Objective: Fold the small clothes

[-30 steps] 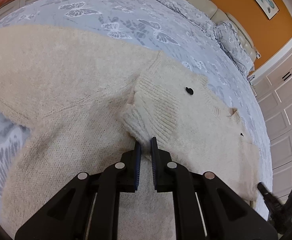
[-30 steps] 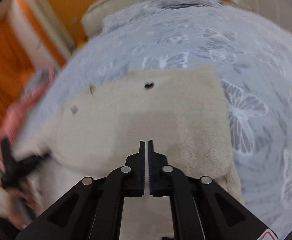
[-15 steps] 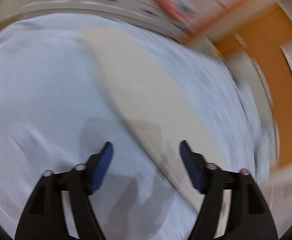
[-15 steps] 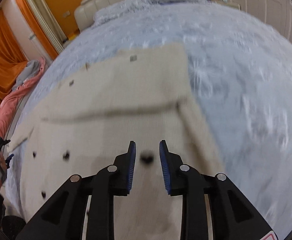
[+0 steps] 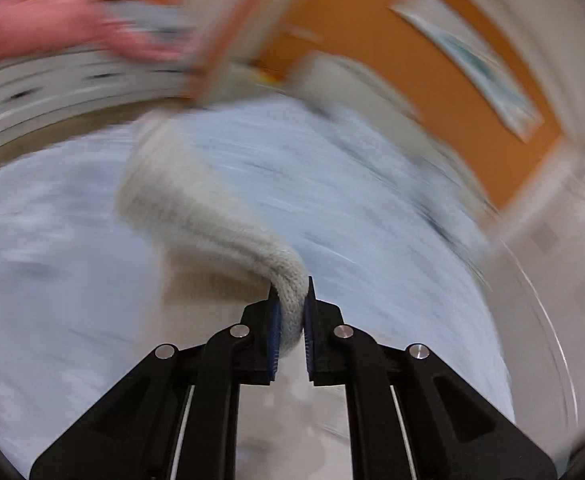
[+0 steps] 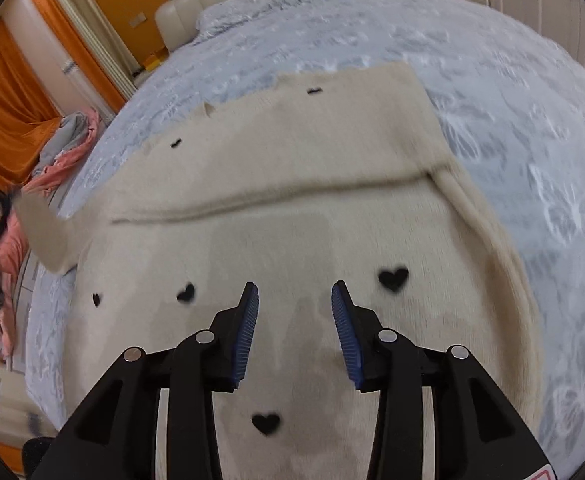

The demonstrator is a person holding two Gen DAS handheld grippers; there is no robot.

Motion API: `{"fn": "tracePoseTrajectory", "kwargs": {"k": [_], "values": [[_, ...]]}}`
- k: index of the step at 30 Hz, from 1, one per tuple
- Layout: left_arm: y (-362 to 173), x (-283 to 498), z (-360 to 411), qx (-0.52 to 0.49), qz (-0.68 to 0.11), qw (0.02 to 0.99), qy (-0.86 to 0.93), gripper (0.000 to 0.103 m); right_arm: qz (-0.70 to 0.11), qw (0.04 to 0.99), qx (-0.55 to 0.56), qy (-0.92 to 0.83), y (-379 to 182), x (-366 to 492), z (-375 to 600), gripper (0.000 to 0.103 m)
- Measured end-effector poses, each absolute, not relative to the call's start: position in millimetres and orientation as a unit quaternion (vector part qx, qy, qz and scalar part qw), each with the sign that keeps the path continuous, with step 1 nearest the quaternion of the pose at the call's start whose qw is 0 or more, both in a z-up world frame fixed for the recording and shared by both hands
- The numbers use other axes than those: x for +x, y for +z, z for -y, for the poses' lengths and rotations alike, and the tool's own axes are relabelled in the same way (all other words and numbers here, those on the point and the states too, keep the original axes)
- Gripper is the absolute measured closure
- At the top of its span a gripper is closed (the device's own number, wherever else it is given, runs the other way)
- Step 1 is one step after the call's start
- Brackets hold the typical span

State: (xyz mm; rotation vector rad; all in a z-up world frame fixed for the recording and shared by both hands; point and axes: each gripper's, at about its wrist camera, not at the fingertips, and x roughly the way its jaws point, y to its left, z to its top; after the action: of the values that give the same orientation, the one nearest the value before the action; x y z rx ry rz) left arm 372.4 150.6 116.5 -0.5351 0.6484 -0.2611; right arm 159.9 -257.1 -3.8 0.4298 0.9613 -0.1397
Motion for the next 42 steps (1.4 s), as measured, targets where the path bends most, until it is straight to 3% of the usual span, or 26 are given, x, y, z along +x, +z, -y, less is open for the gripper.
{"fn": "tracePoseTrajectory", "kwargs": {"k": [3, 5, 7, 9, 12, 14, 18, 21, 22, 23, 24, 27, 30, 31, 33, 35, 38, 42], "values": [[109, 348, -35, -0.231, -0.345, 0.879, -0.234, 0.087, -0.447, 0.867, 0.210, -0.070, 0, 168, 264, 0.064], [80, 332, 17, -0.235, -0.386, 0.853, -0.263, 0.068, -0.443, 0.866, 0.219, -0.074, 0, 172, 272, 0.060], [37, 319, 47, -0.264, -0.439, 0.817, -0.264, 0.068, -0.446, 0.862, 0.231, -0.076, 0, 175, 283, 0.057], [3, 311, 43, -0.315, -0.473, 0.788, -0.235, 0.068, -0.445, 0.860, 0.239, -0.063, 1, 179, 293, 0.054], [-15, 304, -3, -0.381, -0.463, 0.781, -0.171, 0.065, -0.442, 0.862, 0.245, -0.039, 3, 196, 304, 0.043], [-17, 305, -35, -0.394, -0.451, 0.791, -0.126, 0.056, -0.442, 0.858, 0.262, -0.026, -1, 215, 311, 0.043], [-20, 327, -89, -0.419, -0.431, 0.797, -0.045, 0.051, -0.440, 0.845, 0.301, -0.040, -19, 267, 327, 0.043], [-34, 340, -107, -0.433, -0.442, 0.785, -0.022, 0.054, -0.453, 0.827, 0.329, -0.037, -37, 304, 326, 0.046], [-37, 340, -115, -0.435, -0.447, 0.781, -0.021, 0.065, -0.457, 0.824, 0.335, -0.029, -40, 313, 323, 0.072], [-39, 339, -112, -0.435, -0.449, 0.780, -0.021, 0.087, -0.460, 0.821, 0.337, -0.018, -40, 323, 318, 0.094], [-36, 344, -114, -0.435, -0.448, 0.781, -0.022, 0.097, -0.453, 0.823, 0.344, -0.007, -31, 327, 316, 0.094], [-3, 348, -119, -0.415, -0.396, 0.818, -0.027, 0.096, -0.328, 0.877, 0.349, 0.041, 42, 304, 314, 0.095], [1, 354, -106, -0.378, -0.404, 0.832, -0.046, 0.096, -0.262, 0.908, 0.326, 0.015, 69, 267, 328, 0.095], [-7, 356, -96, -0.358, -0.424, 0.831, -0.044, 0.096, -0.273, 0.907, 0.319, -0.007, 59, 264, 333, 0.095], [-25, 358, -82, -0.332, -0.457, 0.824, -0.035, 0.096, -0.375, 0.875, 0.299, -0.068, -4, 276, 347, 0.095], [-40, 361, -72, -0.333, -0.477, 0.813, -0.028, 0.096, -0.431, 0.832, 0.338, -0.091, -50, 278, 362, 0.096], [-41, 358, -73, -0.329, -0.470, 0.819, -0.030, 0.093, -0.369, 0.845, 0.378, -0.084, -31, 263, 368, 0.095], [-31, 348, -86, -0.317, -0.469, 0.824, -0.027, 0.087, -0.427, 0.835, 0.327, -0.115, -37, 271, 365, 0.092]]}}
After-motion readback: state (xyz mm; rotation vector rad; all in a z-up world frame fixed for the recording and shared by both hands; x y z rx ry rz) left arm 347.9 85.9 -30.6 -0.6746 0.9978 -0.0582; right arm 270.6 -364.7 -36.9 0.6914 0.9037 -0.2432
